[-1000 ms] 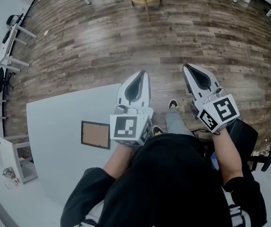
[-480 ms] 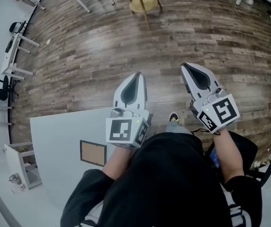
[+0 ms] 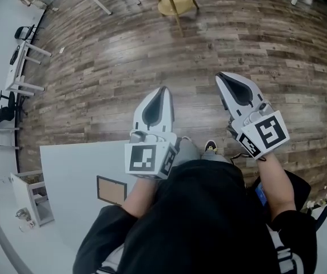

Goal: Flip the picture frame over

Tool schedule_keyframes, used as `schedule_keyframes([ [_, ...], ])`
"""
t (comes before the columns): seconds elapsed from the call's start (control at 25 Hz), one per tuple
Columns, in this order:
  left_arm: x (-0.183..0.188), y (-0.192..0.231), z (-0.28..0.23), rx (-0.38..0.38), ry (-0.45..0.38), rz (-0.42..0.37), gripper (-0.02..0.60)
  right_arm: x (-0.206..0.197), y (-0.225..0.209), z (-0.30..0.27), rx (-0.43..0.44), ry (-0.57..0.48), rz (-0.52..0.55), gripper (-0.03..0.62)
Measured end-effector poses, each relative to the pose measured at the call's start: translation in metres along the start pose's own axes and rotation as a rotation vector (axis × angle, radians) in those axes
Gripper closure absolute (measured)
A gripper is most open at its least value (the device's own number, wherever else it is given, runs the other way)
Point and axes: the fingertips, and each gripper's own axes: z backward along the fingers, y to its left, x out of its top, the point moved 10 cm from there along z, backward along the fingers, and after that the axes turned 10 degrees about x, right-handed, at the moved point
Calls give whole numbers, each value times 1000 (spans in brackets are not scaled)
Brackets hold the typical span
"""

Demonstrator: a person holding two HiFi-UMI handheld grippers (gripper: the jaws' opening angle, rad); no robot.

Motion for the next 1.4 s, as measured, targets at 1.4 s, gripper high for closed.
schedule_keyframes([
  [1.4,-7,169,-228,-100,18,76,558,-23,-115,-261,-9,130,54,575],
])
